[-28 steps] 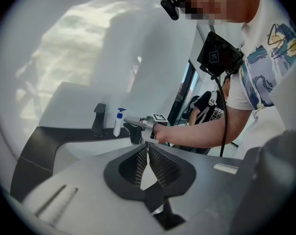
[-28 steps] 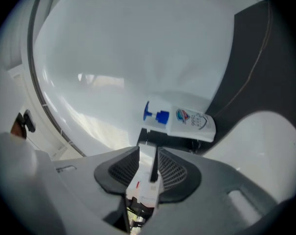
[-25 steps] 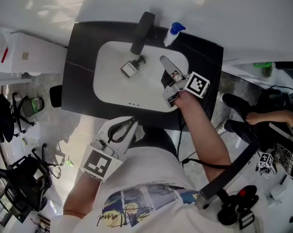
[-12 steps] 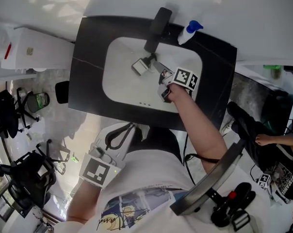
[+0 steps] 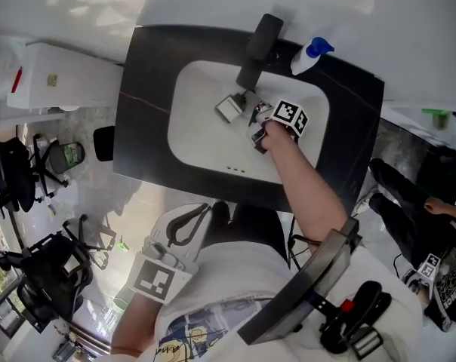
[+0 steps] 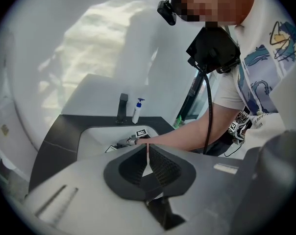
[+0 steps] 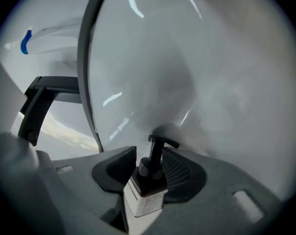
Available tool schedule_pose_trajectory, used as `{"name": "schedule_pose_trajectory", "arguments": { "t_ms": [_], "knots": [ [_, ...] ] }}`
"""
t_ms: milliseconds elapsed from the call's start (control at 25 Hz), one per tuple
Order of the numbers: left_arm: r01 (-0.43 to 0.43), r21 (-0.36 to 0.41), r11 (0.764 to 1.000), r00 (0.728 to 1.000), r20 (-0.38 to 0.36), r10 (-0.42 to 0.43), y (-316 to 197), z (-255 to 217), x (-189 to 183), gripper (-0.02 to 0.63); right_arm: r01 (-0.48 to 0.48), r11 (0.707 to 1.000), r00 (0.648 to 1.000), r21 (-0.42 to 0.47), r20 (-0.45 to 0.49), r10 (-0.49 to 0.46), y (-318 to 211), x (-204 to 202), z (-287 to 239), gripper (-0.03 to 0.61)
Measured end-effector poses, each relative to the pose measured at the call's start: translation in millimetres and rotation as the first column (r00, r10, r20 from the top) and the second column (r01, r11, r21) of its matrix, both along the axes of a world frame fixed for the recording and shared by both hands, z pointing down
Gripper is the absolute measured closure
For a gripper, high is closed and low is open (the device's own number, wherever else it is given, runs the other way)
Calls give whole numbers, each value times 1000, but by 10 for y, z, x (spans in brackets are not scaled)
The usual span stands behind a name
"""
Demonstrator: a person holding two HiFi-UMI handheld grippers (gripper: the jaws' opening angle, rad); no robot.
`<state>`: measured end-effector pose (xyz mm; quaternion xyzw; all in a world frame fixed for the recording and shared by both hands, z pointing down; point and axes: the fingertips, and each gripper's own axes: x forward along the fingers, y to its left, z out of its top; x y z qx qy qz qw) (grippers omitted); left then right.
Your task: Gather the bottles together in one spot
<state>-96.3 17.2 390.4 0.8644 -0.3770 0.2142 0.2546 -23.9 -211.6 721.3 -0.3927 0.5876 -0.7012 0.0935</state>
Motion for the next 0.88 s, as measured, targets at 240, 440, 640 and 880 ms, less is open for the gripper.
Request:
{"name": "schedule_pose_trajectory", "arguments": {
  "t_ms": [240, 440, 640, 880],
  "knots": [
    [44, -25, 999, 999, 1, -44, 5, 56, -42, 597, 0, 999, 1000, -33, 6, 0, -71, -117, 153, 423],
    [78, -34, 996, 997, 6, -78, 19, 73, -107, 597, -29, 997, 998, -72, 48, 32, -103, -146, 216, 427],
    [78, -42, 996, 997, 5, -78, 23, 101, -119, 597, -5, 998, 999, -58, 54, 8, -102, -129, 183, 492],
    [41, -23, 999, 999, -1, -41, 24, 93, -79, 597, 73, 994, 996, 76, -51, -70, -100, -106, -106, 500]
  ]
}}
